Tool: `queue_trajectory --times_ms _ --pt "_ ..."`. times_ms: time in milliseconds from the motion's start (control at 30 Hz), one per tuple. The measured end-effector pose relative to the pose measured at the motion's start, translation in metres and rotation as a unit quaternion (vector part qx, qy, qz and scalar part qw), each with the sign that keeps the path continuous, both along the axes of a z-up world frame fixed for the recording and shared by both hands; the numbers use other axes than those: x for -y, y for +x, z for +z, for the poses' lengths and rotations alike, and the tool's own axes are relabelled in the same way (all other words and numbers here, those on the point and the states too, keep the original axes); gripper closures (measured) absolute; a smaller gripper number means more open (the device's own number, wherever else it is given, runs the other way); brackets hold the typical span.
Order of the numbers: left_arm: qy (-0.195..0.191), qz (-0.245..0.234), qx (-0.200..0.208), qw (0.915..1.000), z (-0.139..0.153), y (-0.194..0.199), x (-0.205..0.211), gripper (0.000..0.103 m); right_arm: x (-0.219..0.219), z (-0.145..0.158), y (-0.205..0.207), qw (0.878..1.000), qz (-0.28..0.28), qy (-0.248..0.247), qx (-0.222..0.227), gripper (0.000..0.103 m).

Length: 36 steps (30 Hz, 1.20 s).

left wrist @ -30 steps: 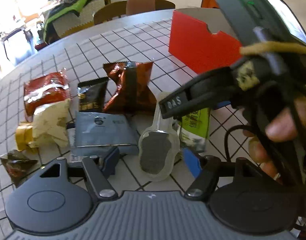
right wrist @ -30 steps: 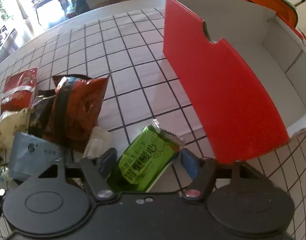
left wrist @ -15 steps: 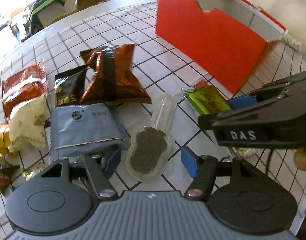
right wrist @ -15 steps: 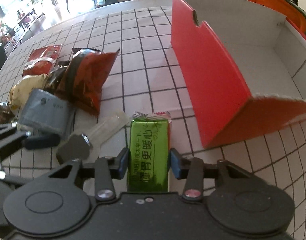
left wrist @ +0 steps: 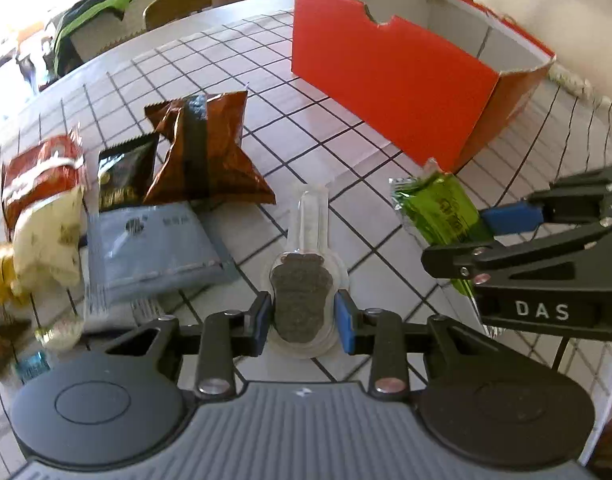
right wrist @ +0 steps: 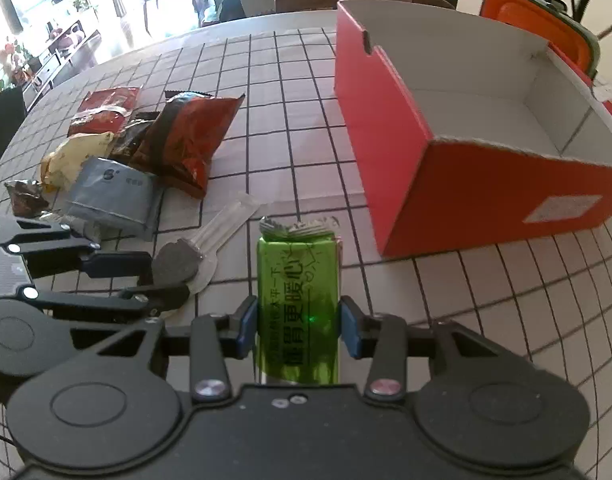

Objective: Organize snacks
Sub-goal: 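Carry both items into the red box and open both grippers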

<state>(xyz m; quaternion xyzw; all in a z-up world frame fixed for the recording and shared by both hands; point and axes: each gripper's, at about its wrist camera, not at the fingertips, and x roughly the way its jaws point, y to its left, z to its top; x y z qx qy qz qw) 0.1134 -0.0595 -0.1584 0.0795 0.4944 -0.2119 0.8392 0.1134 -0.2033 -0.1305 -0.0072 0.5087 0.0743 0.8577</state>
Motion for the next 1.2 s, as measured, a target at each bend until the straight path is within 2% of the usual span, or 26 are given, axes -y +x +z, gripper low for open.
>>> queue_trajectory --times_ms 333,667,1067,1200 --pt "-0.033 0.026 0.009 0.9991 0.018 -0.035 -0.016 0.070 0.009 0.030 -0.036 1.000 -0.011 -0.005 0.021 0.062" --pt "-0.054 0.045 0.030 0.9971 0.047 -0.052 -0.025 0.071 0.023 0.067 -0.056 0.999 -0.014 -0.006 0.043 0.062" --pt "-0.058 0.076 0.053 0.9940 0.093 -0.038 -0.004 0.071 0.070 0.102 -0.028 0.998 0.019 0.014 0.064 0.062" --pt "-0.062 0.083 0.075 0.9918 0.118 -0.029 0.013 0.071 0.093 0.112 -0.012 0.997 0.026 0.022 0.076 0.062"
